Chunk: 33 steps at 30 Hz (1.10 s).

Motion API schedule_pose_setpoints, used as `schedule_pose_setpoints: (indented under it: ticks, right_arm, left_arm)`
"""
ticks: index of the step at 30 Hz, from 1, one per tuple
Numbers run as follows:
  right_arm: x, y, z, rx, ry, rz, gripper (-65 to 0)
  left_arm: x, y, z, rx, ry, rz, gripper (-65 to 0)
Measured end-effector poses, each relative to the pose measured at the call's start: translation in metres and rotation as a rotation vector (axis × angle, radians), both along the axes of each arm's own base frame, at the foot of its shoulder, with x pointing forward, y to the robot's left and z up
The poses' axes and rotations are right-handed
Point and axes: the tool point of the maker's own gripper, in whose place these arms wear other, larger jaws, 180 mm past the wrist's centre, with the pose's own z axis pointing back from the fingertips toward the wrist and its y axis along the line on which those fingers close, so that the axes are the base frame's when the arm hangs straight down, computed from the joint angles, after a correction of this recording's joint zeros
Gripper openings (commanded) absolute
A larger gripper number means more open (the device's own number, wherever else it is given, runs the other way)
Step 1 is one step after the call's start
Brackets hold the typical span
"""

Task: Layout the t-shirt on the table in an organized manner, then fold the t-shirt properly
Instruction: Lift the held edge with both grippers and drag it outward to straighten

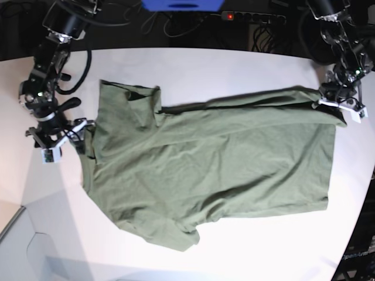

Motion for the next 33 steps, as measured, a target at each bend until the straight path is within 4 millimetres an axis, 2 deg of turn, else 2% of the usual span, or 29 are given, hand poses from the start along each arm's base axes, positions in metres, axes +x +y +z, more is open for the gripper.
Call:
schedule_pose_setpoints:
  ticks: [1,7,9,14,18,21,23,25,29,30,33]
  right_arm:
    - [-0.001,-0.003,0.000,-0.002,0.000,-0.008,-24.9]
    - [-0.002,-0.012,-0.001,-0.012,0.005,-0.016,-24.9]
    - [-0.005,-0.011,-0.010,0.005,0.027,-0.017,-24.9]
    - [-0.017,-0.006,-0.050,0.060,0.133,-0.022,-24.9]
    - [-0.012,-0.013,-0.055,0.064,0.143,-0.026,-25.4]
    - [-0.013,-0.012,-0.058,0.073,0.150,-0.027,-26.0]
    - [-0.014,-0.012,-0.058,0.073,0.153,-0.030,-30.3]
    - [-0.013,-0.012,-0.058,0.074,0.152,-0.028,-38.3]
    - [-0.017,-0.012,-0.061,0.075,0.158,-0.030,-62.7]
    - [-0.019,-0.012,-0.062,0.075,0.158,-0.030,-65.0]
    - [-0.025,-0.012,-0.064,0.087,0.150,-0.032,-65.0]
  left_arm:
    - [0.001,-0.001,0.000,-0.007,-0.005,0.001,-65.0]
    - [0.006,0.001,0.002,0.022,-0.002,-0.005,-65.0]
    - [0.006,0.002,0.002,0.035,0.003,-0.008,-65.0]
    - [0.011,0.002,0.004,0.038,0.003,-0.010,-65.0]
    - [0.010,0.002,0.004,0.038,0.005,-0.010,-65.0]
    - [0.010,0.002,0.004,0.039,0.003,-0.009,-65.0]
    - [0.010,0.002,0.004,0.039,0.003,-0.009,-65.0]
    - [0.014,0.002,0.005,0.034,0.002,-0.009,-65.0]
    - [0.019,0.002,0.008,0.034,-0.008,-0.007,-65.0]
    - [0.020,0.002,0.008,0.030,-0.005,-0.008,-65.0]
    - [0.030,0.002,0.013,0.032,-0.023,-0.007,-65.0]
